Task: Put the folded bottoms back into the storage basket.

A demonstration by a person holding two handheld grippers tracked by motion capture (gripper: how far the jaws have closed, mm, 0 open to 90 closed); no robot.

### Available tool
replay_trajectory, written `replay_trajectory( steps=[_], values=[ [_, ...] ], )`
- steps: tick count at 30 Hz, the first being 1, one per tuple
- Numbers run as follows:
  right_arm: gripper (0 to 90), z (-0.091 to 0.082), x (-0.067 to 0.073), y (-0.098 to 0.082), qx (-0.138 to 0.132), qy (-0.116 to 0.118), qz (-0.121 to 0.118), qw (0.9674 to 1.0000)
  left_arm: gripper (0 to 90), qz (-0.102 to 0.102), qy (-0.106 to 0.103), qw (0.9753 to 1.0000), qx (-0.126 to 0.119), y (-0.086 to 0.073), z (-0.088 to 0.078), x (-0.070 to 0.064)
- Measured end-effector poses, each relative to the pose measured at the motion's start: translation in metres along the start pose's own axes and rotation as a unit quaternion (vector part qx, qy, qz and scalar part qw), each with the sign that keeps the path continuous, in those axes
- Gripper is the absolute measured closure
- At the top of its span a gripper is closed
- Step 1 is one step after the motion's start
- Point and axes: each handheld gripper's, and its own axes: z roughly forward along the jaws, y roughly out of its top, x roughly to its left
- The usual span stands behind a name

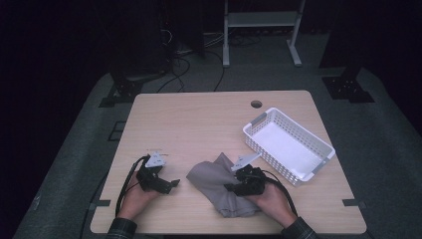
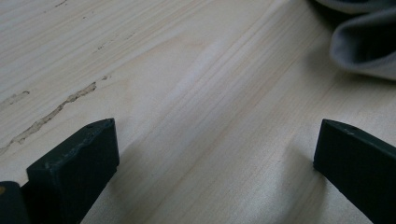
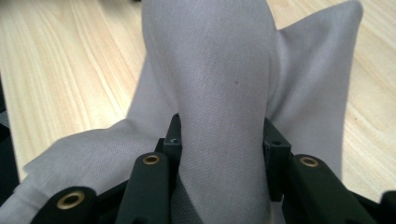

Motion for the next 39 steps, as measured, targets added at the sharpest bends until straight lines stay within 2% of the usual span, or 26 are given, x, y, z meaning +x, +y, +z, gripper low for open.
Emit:
replay_trajectory(
  steps=[13,31,39],
  values=[
    [63.2,-0.02,0.0,0.011,-0.01,0.007,-0.004,0.9999,0.0,-0.001,0.0,1.0,0.0,0.0,0.0,0.0],
    [63.2,-0.064,-0.008,0.03,-0.048,-0.009,-0.012,0.9987,0.0,-0.001,0.0,1.0,0.0,0.0,0.0,0.0],
    [63.2,-0.084,-0.016,0.04,-0.068,-0.017,-0.013,0.9975,0.0,-0.001,0.0,1.0,-0.001,0.0,0.0,0.0]
  ],
)
